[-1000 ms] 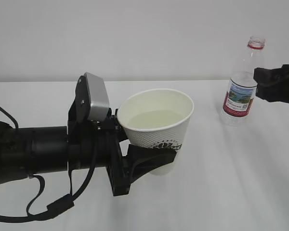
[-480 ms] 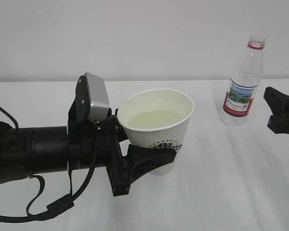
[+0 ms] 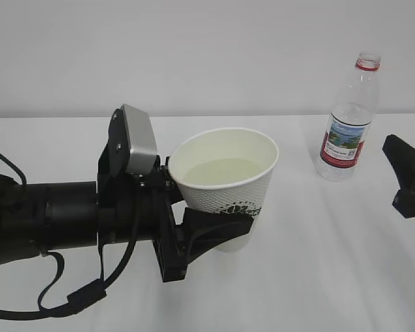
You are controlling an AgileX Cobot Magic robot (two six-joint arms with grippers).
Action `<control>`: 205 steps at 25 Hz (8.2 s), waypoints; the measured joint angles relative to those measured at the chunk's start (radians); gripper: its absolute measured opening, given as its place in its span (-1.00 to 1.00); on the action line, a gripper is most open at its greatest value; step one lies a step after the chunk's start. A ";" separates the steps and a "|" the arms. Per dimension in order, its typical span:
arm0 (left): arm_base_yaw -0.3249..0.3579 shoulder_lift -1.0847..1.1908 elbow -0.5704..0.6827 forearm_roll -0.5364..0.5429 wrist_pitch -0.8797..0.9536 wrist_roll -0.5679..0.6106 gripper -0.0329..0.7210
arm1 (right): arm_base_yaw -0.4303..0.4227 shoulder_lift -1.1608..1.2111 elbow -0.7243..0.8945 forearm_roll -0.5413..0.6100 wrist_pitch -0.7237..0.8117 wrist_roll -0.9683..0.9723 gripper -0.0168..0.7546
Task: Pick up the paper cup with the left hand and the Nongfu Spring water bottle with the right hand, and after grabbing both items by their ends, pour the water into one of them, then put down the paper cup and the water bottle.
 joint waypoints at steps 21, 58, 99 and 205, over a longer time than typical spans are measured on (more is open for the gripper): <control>0.000 0.000 0.000 0.002 0.000 0.000 0.39 | 0.000 0.000 0.008 0.023 -0.005 0.002 0.60; 0.000 0.000 0.000 -0.388 0.029 0.200 0.39 | 0.000 0.088 0.008 0.088 -0.003 0.021 0.48; 0.445 0.000 0.000 -0.533 0.030 0.263 0.39 | 0.000 0.092 0.008 0.092 -0.008 0.021 0.48; 0.602 0.415 -0.091 -0.671 -0.049 0.287 0.90 | 0.000 0.092 0.008 0.078 -0.008 0.031 0.48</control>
